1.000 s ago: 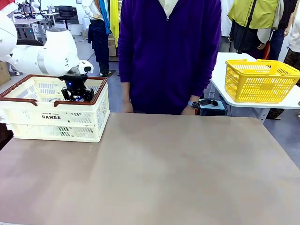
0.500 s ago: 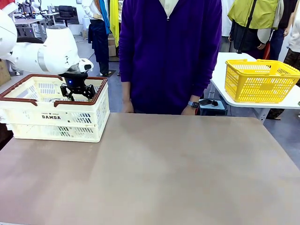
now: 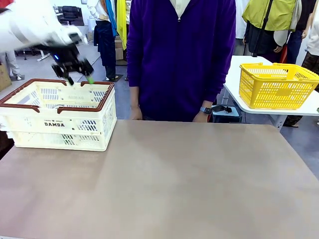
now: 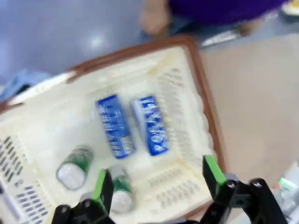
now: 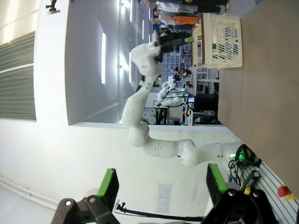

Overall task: Place the drinks into the Shopping basket.
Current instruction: Pick up one drink and place it into the Shopping basket.

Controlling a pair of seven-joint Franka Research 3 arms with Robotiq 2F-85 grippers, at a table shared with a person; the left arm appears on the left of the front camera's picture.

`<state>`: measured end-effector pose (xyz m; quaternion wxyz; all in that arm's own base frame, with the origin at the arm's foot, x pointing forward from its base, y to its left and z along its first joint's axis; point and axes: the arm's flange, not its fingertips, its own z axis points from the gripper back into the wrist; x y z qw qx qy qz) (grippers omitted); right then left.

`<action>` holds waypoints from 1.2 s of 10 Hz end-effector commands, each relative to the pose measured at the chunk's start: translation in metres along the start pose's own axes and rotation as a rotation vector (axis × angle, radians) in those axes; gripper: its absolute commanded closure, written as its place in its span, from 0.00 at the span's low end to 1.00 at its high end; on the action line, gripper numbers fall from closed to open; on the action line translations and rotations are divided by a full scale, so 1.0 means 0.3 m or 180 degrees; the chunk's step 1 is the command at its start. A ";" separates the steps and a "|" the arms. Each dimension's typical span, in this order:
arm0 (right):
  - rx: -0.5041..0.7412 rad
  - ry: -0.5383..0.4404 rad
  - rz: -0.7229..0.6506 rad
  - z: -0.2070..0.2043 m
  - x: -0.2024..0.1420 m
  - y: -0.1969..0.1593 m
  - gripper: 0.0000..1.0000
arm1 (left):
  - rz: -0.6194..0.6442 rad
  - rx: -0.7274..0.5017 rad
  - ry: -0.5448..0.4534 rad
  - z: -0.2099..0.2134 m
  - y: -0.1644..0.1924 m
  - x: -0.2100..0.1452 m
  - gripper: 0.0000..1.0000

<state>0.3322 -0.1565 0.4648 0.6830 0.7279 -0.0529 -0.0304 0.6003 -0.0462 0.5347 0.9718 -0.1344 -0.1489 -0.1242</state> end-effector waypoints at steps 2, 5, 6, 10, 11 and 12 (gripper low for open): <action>-0.0001 0.0036 0.0032 0.007 -0.002 0.008 0.00 | -0.0320 -0.2080 -0.0068 0.321 0.139 -0.288 0.00; -0.0001 0.0036 0.0032 0.007 -0.002 0.008 0.00 | 0.0425 -0.3130 -0.0237 0.346 0.306 -0.630 0.00; -0.0001 0.0036 0.0032 0.007 -0.002 0.008 0.00 | 0.0360 -0.3392 -0.0325 0.318 0.362 -0.770 0.00; -0.0001 0.0036 0.0032 0.007 -0.002 0.008 0.00 | 0.0447 -0.3555 -0.0609 0.098 0.503 -0.967 0.00; -0.0001 0.0036 0.0032 0.007 -0.002 0.008 0.00 | 0.0448 -0.3715 -0.0640 0.210 0.475 -1.008 0.00; -0.0001 0.0036 0.0032 0.007 -0.002 0.008 0.00 | 0.0448 -0.3715 -0.0640 0.210 0.475 -1.008 0.00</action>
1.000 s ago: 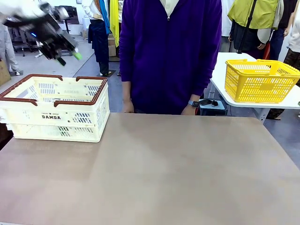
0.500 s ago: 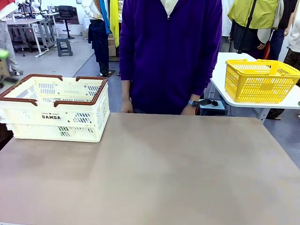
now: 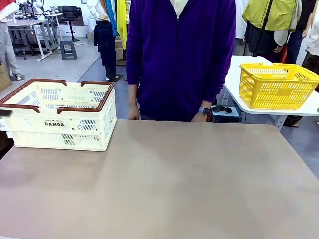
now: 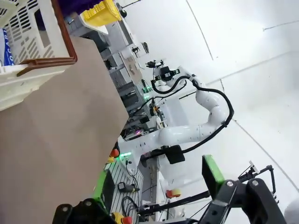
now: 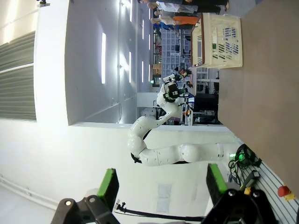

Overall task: Place the drinks into the Shopping basket.
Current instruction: Pick up one drink and place it into the Shopping basket.

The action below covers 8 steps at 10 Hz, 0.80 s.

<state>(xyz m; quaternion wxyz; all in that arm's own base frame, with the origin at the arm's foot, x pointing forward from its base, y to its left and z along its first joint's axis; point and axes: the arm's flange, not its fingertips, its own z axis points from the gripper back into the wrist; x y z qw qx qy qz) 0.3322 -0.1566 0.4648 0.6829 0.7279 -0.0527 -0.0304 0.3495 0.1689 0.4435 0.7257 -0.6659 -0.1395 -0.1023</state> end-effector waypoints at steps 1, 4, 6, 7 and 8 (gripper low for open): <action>-0.0002 0.0035 0.0032 0.007 -0.002 0.008 0.00 | -0.0018 -0.0016 0.0027 -0.002 -0.068 0.007 0.00; -0.0002 0.0035 0.0032 0.007 -0.002 0.008 0.00 | -0.0018 -0.0016 0.0027 -0.002 -0.068 0.007 0.00; -0.0002 0.0035 0.0032 0.007 -0.002 0.008 0.00 | -0.0018 -0.0016 0.0027 -0.002 -0.068 0.007 0.00; -0.0002 0.0035 0.0032 0.007 -0.002 0.008 0.00 | -0.0018 -0.0016 0.0027 -0.002 -0.068 0.007 0.00; -0.0002 0.0035 0.0032 0.007 -0.002 0.008 0.00 | -0.0018 -0.0016 0.0027 -0.002 -0.068 0.007 0.00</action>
